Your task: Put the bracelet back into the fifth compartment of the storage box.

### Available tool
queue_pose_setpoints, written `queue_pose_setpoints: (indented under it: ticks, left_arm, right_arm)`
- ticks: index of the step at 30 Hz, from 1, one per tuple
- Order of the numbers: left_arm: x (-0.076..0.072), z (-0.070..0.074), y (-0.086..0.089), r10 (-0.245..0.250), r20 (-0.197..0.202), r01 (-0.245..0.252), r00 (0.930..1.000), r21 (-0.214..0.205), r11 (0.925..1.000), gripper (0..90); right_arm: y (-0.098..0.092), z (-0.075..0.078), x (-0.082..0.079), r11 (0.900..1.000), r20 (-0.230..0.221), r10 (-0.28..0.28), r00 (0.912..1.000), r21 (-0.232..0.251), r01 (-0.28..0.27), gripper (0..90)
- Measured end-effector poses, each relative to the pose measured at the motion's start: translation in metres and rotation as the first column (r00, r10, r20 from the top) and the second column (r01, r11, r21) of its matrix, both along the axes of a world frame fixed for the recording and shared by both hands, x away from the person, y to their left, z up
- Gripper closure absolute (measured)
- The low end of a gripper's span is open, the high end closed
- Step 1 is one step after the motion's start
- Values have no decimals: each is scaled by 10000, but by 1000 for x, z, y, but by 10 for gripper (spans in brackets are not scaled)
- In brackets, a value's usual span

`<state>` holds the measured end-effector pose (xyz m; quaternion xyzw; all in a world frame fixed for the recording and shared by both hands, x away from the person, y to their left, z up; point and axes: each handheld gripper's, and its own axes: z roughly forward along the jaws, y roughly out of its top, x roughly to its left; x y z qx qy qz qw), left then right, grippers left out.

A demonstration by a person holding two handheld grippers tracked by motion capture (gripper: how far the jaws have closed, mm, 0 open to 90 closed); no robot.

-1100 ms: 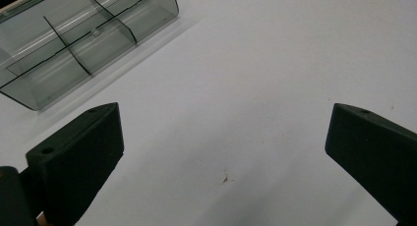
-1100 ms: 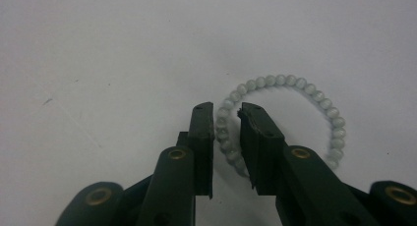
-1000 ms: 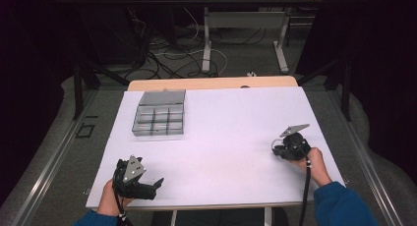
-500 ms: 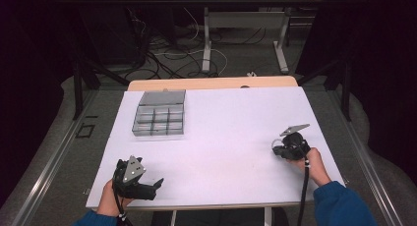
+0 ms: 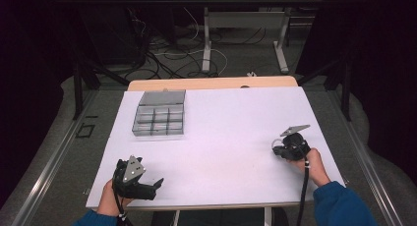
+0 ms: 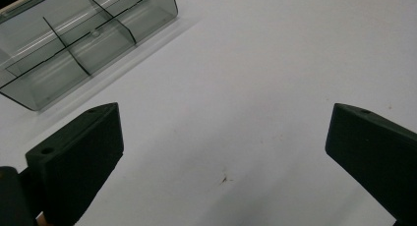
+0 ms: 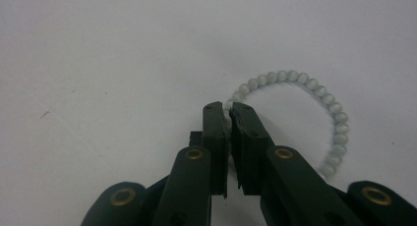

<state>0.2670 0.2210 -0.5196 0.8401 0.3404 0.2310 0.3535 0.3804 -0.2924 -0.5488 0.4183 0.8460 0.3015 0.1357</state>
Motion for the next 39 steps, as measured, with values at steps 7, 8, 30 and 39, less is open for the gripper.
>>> queue_pose_setpoints:
  ticks: [7,8,30,39]
  left_arm:
    - [0,0,0,-4,-10,4,10000,-3,10000,8]
    - [0,0,0,-7,-16,7,10000,3,10000,8]
    - [0,0,0,-57,-4,57,10000,9,10000,8]
    - [0,0,-1,-75,-136,75,9999,-3,10000,8]
  right_arm:
    - [1,0,-2,10000,74,-79,9999,-15,79,855]
    - [2,1,-2,10000,102,-82,9999,-50,83,855]
    - [-5,30,-10,9971,1339,-486,9898,649,402,861]
    - [-3,37,-11,9948,1441,-551,9880,933,418,862]
